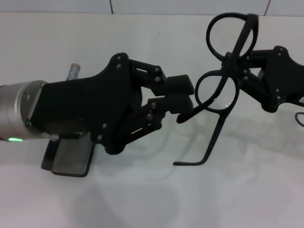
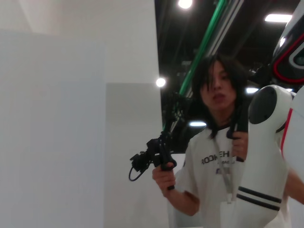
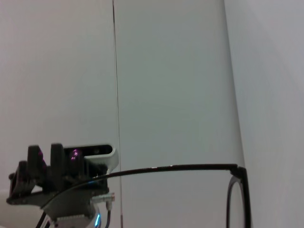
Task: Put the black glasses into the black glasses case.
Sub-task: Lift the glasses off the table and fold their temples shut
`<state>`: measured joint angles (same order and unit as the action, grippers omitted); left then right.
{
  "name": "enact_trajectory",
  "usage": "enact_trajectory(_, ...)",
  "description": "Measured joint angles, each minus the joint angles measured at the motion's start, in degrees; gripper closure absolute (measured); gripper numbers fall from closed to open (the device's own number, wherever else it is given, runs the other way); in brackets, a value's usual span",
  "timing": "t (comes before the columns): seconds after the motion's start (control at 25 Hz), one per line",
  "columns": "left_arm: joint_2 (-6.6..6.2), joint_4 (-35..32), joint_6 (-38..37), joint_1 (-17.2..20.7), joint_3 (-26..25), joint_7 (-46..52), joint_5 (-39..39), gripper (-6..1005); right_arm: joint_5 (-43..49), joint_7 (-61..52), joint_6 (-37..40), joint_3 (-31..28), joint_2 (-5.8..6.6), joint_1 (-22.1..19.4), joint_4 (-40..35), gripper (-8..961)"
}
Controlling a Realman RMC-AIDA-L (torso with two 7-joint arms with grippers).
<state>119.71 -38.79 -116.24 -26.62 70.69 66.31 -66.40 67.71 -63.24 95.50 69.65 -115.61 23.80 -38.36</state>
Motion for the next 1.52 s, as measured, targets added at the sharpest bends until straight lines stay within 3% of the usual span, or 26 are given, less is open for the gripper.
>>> enact_trajectory(0.64,0.16,2.4,1.9,-0.4,1.2,-0.9,-0.2,858,0.1,0.6,0.8,3.9,-0.41,3.4,4.2,861)
enact_trajectory(1.08,0.17,7.3,7.8,-1.7,2.8,-4.4,-0.9,857,-0.3,0.7,1.0,4.7,-0.41,3.6,4.3,862)
enact_trajectory(1.52,0.13,7.6,8.9,-2.0,2.4,-5.4,-1.1,857,-0.4,1.2,0.2,4.2,-0.14,3.7,4.3,863)
